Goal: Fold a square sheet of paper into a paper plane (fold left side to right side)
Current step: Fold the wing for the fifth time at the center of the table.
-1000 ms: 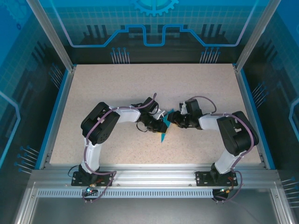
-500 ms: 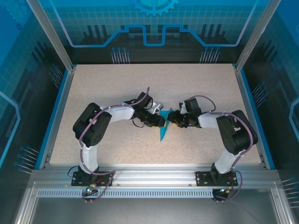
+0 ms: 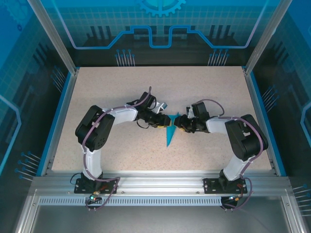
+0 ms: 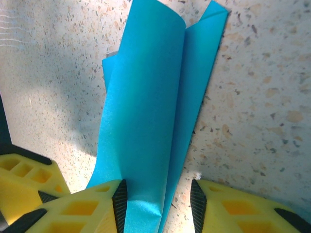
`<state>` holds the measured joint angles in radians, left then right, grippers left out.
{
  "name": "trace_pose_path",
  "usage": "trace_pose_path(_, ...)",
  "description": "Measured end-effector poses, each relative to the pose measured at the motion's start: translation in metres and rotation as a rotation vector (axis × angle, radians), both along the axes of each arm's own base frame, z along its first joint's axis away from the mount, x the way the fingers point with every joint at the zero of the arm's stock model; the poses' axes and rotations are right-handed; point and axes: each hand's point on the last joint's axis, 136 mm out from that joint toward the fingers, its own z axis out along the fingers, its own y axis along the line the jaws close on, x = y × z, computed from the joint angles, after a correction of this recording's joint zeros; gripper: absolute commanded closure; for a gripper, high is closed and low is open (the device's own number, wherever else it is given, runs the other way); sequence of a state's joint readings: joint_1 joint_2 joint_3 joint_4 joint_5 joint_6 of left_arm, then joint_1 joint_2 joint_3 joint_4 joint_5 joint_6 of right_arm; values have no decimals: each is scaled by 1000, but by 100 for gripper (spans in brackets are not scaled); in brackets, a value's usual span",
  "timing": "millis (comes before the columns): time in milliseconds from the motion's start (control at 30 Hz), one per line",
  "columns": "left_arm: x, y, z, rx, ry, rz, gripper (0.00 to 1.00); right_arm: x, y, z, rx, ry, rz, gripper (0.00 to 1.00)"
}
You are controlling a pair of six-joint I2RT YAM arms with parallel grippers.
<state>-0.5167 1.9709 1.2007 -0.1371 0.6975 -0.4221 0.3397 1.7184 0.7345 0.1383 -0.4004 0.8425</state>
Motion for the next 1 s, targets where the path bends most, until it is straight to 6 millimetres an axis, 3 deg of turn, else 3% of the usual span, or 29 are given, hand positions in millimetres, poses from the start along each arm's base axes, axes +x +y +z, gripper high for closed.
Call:
trace_pose_path(200,8,-5,-10,2,26,14,58,0,0,0,-1,3,0,58)
trace_pose_path(367,10,-8,-17,-2,51,17,65,0,0,0,-2,7,0,58)
trace_pose_path(467,12,-10,-17,-10,56,22,75,0,0,0,-2,7,0,58)
trace_pose_path(633,17,-12,-13,-19,36,22,100,0,0,0,-3,7,0,58)
trace_pose_path(1000,26,-4,-15,-2,-2,25,100,1,-1,3,8,3,15,53)
